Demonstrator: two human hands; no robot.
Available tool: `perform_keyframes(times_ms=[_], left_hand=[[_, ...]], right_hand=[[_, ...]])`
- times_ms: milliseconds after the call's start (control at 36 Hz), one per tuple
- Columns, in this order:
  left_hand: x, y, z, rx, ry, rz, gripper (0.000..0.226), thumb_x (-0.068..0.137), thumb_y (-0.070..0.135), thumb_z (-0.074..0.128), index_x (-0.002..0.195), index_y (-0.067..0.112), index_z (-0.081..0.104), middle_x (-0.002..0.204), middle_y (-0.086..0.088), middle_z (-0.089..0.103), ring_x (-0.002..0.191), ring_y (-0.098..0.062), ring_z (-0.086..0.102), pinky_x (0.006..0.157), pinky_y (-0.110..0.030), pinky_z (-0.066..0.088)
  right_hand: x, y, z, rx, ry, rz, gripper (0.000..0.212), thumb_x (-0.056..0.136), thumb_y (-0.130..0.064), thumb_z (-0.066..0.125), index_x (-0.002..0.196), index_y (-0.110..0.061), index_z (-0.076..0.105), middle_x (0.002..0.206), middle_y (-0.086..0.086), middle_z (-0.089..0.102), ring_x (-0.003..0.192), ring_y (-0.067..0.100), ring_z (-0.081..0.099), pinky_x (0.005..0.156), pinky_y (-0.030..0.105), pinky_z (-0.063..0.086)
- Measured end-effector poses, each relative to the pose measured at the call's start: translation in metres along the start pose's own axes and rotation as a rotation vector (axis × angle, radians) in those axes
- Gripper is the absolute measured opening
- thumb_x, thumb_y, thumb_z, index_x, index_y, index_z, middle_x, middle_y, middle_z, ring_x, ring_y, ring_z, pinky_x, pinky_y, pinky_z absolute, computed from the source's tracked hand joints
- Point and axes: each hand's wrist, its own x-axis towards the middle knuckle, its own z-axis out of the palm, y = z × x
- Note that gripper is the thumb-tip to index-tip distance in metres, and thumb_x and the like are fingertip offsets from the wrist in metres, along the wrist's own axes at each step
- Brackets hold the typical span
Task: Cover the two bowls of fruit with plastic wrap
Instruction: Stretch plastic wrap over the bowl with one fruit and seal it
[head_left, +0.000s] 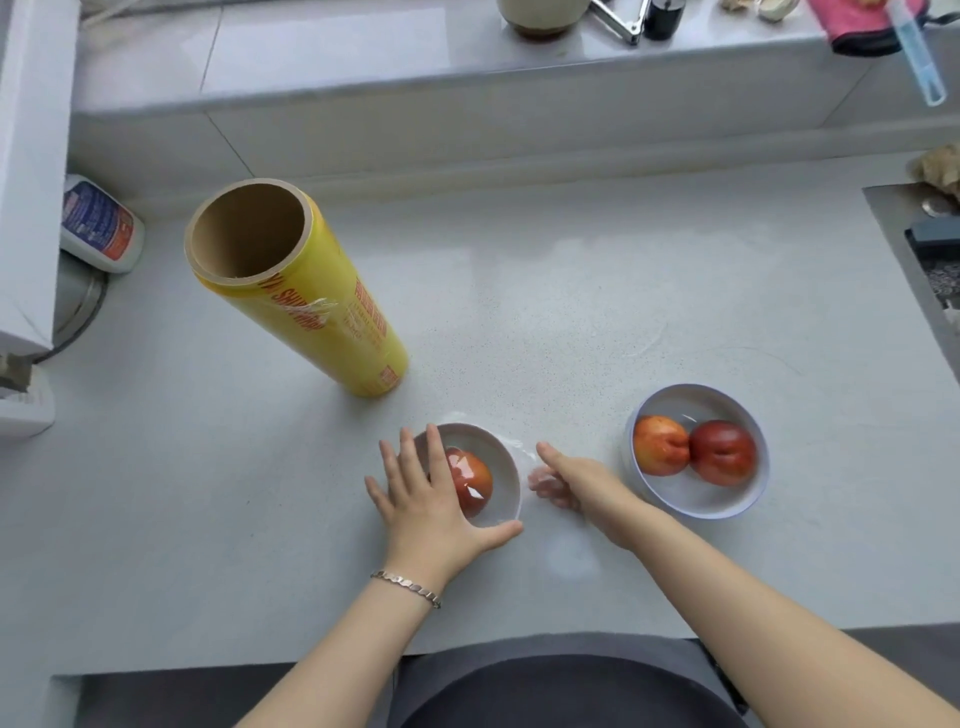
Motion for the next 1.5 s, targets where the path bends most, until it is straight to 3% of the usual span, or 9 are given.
perform_keyframes(times_ms=[306, 472, 611, 889, 1000, 1083, 1306, 1417, 1500], left_hand=[[0.019, -0.013, -0.024, 0.244, -0.197, 0.326, 0.139, 0.051, 0.07, 0.073, 0.142, 0.032, -0.025, 0.152, 0.001, -0.029, 0.139, -0.031, -0.027, 0.112, -0.059, 0.0], [0.02, -0.012, -0.023, 0.246, -0.226, 0.31, 0.137, 0.053, 0.066, 0.074, 0.143, 0.03, -0.023, 0.153, 0.001, -0.027, 0.137, -0.033, -0.03, 0.111, -0.062, -0.001], [0.021, -0.007, -0.023, 0.247, -0.234, 0.296, 0.136, 0.053, 0.063, 0.075, 0.144, 0.03, -0.02, 0.154, 0.001, -0.021, 0.138, -0.034, -0.027, 0.11, -0.065, 0.004], [0.019, -0.004, -0.025, 0.24, -0.225, 0.289, 0.134, 0.053, 0.062, 0.076, 0.144, 0.029, -0.018, 0.154, 0.003, -0.018, 0.139, -0.033, -0.024, 0.108, -0.067, 0.012], [0.019, -0.005, -0.024, 0.241, -0.225, 0.289, 0.135, 0.053, 0.063, 0.075, 0.144, 0.029, -0.018, 0.154, 0.002, -0.017, 0.14, -0.034, -0.023, 0.108, -0.067, 0.013], [0.02, -0.004, -0.024, 0.24, -0.225, 0.289, 0.135, 0.053, 0.063, 0.075, 0.144, 0.029, -0.018, 0.154, 0.002, -0.017, 0.14, -0.034, -0.023, 0.108, -0.066, 0.013], [0.018, -0.004, -0.023, 0.209, -0.211, 0.268, 0.134, 0.054, 0.064, 0.074, 0.144, 0.03, -0.019, 0.154, 0.002, -0.017, 0.14, -0.033, -0.024, 0.11, -0.064, 0.011], [0.015, -0.003, -0.019, 0.149, -0.166, 0.189, 0.133, 0.053, 0.07, 0.07, 0.144, 0.031, -0.018, 0.154, 0.003, -0.013, 0.141, -0.032, -0.018, 0.11, -0.06, 0.014], [0.011, 0.003, -0.015, 0.046, -0.121, 0.048, 0.133, 0.052, 0.077, 0.066, 0.145, 0.028, -0.017, 0.153, 0.0, -0.011, 0.141, -0.034, -0.011, 0.11, -0.057, 0.019]], right_hand=[[-0.004, 0.007, 0.018, 0.104, -0.071, -0.053, 0.01, 0.084, -0.027, 0.064, 0.086, -0.018, 0.061, 0.087, -0.002, 0.058, 0.084, 0.01, 0.056, 0.093, 0.031, 0.045], [-0.004, 0.004, 0.023, 0.23, 0.024, -0.136, 0.017, 0.091, -0.017, 0.055, 0.074, -0.019, 0.053, 0.076, -0.003, 0.059, 0.078, 0.008, 0.057, 0.077, 0.022, 0.042], [-0.007, -0.006, 0.027, 0.366, 0.138, -0.229, 0.023, 0.097, -0.009, 0.04, 0.075, -0.014, 0.038, 0.063, 0.004, 0.043, 0.054, 0.013, 0.045, 0.059, 0.02, 0.045], [-0.007, -0.02, 0.044, 0.098, 0.357, -0.444, 0.023, 0.099, -0.019, 0.033, 0.077, -0.023, 0.029, 0.061, 0.001, 0.034, 0.047, 0.011, 0.031, 0.042, 0.02, 0.03], [-0.001, -0.022, 0.033, 0.046, 0.427, -0.41, 0.025, 0.099, -0.02, 0.035, 0.075, -0.026, 0.028, 0.061, 0.001, 0.034, 0.048, 0.015, 0.033, 0.041, 0.024, 0.032], [0.006, -0.019, 0.027, -0.144, 0.486, -0.405, 0.024, 0.098, -0.024, 0.036, 0.075, -0.029, 0.029, 0.063, 0.001, 0.04, 0.058, 0.023, 0.04, 0.057, 0.04, 0.04], [0.023, -0.013, 0.04, -0.324, 0.414, -0.325, 0.012, 0.099, -0.021, 0.034, 0.092, -0.011, 0.032, 0.076, 0.005, 0.047, 0.073, 0.026, 0.044, 0.064, 0.03, 0.029], [0.024, -0.013, 0.032, -0.097, 0.409, -0.19, 0.023, 0.096, -0.033, 0.043, 0.091, -0.011, 0.039, 0.076, 0.008, 0.056, 0.071, 0.026, 0.055, 0.062, 0.031, 0.035], [0.012, -0.009, 0.022, 0.184, 0.206, -0.021, 0.034, 0.096, -0.043, 0.038, 0.087, -0.011, 0.049, 0.074, 0.008, 0.061, 0.066, 0.018, 0.06, 0.069, 0.027, 0.05]])
